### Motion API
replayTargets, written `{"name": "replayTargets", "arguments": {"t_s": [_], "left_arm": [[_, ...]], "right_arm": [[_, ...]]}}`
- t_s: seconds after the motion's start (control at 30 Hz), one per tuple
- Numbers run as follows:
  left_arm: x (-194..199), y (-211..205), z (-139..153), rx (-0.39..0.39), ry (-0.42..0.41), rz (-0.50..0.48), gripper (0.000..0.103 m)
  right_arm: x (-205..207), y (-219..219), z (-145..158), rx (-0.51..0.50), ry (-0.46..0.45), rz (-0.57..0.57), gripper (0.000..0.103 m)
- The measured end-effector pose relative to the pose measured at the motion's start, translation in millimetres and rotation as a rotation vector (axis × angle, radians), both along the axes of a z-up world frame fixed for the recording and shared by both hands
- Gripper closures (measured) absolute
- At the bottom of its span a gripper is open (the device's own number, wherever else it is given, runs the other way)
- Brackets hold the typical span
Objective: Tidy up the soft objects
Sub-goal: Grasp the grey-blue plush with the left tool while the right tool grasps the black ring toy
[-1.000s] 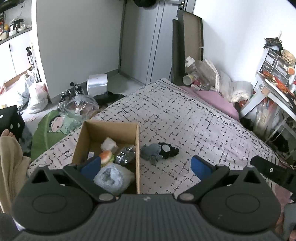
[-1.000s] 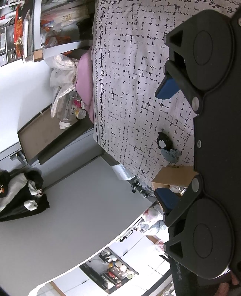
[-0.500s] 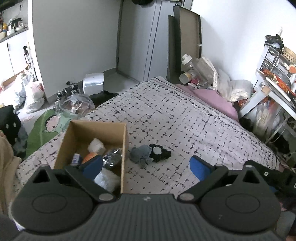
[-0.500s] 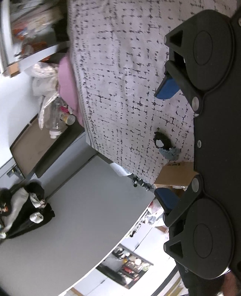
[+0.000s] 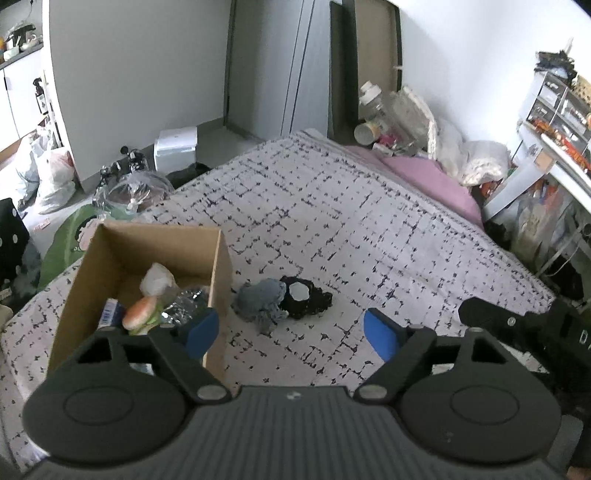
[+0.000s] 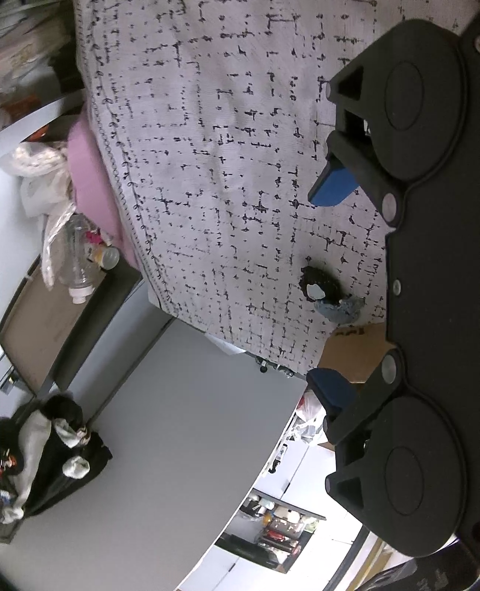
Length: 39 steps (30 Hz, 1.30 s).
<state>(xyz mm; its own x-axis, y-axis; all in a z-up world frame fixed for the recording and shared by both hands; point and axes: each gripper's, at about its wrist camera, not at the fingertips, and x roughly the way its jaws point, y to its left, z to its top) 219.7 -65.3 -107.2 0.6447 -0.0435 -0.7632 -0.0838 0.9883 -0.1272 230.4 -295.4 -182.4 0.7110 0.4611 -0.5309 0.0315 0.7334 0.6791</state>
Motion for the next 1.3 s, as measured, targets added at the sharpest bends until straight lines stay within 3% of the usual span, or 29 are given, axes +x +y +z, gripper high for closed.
{"name": "replayTargets", "arguments": {"t_s": [0.1, 0.27, 0.7, 0.97, 1.3], "left_arm": [[8.4, -1.5, -9.1, 0.005, 0.013, 0.011, 0.025], [22.1, -3.4, -22.8, 0.003, 0.042, 0.014, 0.041], [54.9, -14.8, -55.8, 0.051, 0.089, 0.019, 0.056], [71.2, -13.7, -72.5, 0.049, 0.126, 0.036, 0.073], [94.3, -17.4, -95.5, 0.13, 0.166, 0.043, 0.075]], "right_arm": [[8.8, 0.9, -6.8, 0.016, 0.019, -0.011, 0.013], [23.8, 2.7, -18.5, 0.054, 0.046, -0.022, 0.019], [55.0, 8.0, -49.2, 0.097, 0.124, -0.028, 0.033], [78.1, 18.2, -64.9, 0.129, 0.166, 0.001, 0.047], [103.1, 29.7, -88.6, 0.146, 0.228, 0.027, 0.055]]}}
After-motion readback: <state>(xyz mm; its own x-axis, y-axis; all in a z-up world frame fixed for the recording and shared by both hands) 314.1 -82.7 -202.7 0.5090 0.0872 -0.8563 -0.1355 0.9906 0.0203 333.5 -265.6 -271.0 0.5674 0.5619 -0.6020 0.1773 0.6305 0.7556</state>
